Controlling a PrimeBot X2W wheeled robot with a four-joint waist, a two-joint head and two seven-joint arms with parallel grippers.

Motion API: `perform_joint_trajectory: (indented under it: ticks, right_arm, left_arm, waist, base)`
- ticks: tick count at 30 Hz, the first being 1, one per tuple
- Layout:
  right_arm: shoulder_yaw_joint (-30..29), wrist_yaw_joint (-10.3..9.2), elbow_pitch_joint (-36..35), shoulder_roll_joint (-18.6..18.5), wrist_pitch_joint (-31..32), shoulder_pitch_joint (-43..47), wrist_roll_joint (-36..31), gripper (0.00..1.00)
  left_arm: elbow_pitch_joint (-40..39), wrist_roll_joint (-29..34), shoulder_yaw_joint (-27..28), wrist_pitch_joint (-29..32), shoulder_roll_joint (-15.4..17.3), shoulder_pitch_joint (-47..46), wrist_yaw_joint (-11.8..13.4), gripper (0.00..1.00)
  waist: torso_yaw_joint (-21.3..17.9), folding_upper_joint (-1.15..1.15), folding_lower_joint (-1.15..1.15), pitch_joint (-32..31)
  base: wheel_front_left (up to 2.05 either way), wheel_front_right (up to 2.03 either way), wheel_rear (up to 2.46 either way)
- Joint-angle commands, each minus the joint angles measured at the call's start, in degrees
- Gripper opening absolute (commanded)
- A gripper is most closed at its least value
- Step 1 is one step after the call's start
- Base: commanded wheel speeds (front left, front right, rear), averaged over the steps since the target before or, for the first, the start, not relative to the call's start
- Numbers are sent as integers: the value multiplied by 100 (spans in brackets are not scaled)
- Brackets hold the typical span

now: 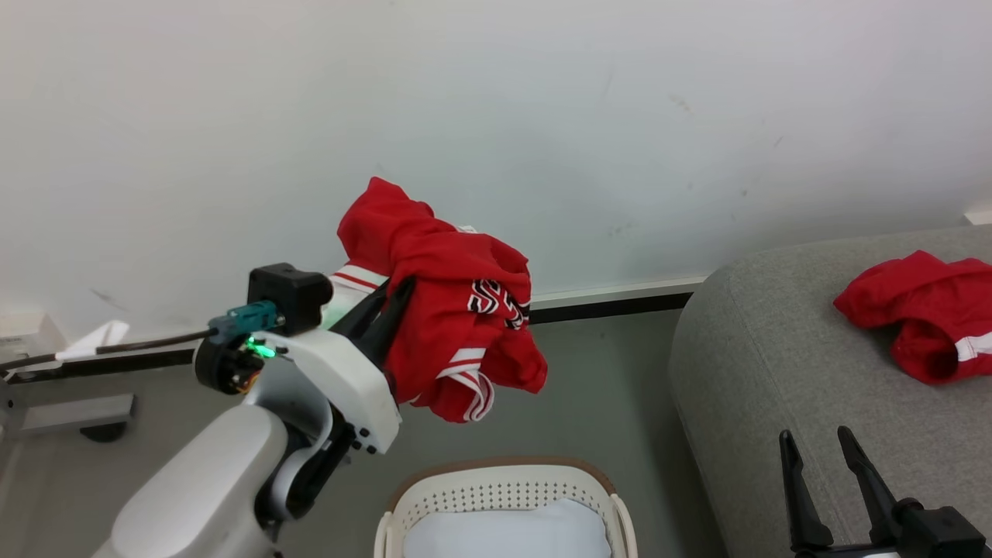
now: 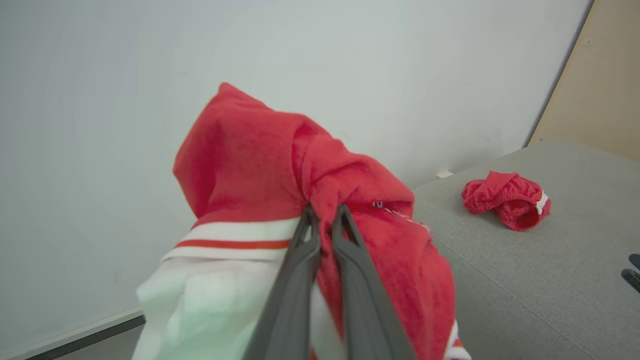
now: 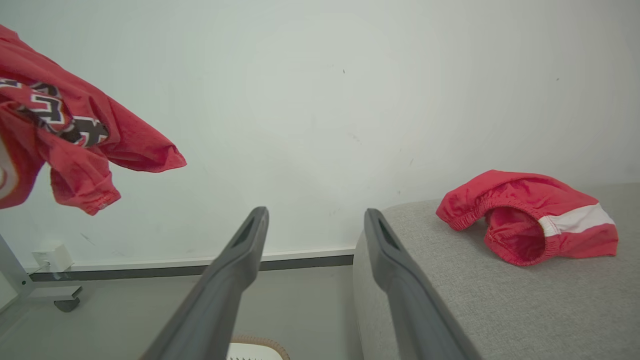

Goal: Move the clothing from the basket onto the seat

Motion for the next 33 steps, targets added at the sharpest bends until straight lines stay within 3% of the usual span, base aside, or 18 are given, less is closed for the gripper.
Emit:
perform_joint_trajectory:
  ticks: [1,10,17,23,33]
  right_arm:
    - [1,-13,-26,-15,3,53,-38,100]
    - [421,-13,-274,-59,3,-205,-560,100]
    - [1523,-13,-273,-634,4,-806,-522,100]
    - [2524,-13,202,-930,4,-1552,-477,100]
    - [3641,-14,1309,-379,4,-2688,-442,100]
  left_arm:
    - [-61,-64,17,23,58,80,27,0]
    - [-430,-70,1,139,168,227,176,0]
    - [-514,-44,-36,144,129,224,219,0]
    - [-530,-56,-120,128,2,139,173,0]
    - [-432,-33,-353,177,-259,-20,33,0]
  waist:
    - [-2,-1,2,2]
    - [1,-1,2,28]
    - [18,-1,2,21]
    - [139,-1,2,13]
    - [345,-1,2,30]
  base:
    - [0,0,0]
    - [0,0,0]
    - [0,0,0]
    - [0,0,0]
    - [0,0,0]
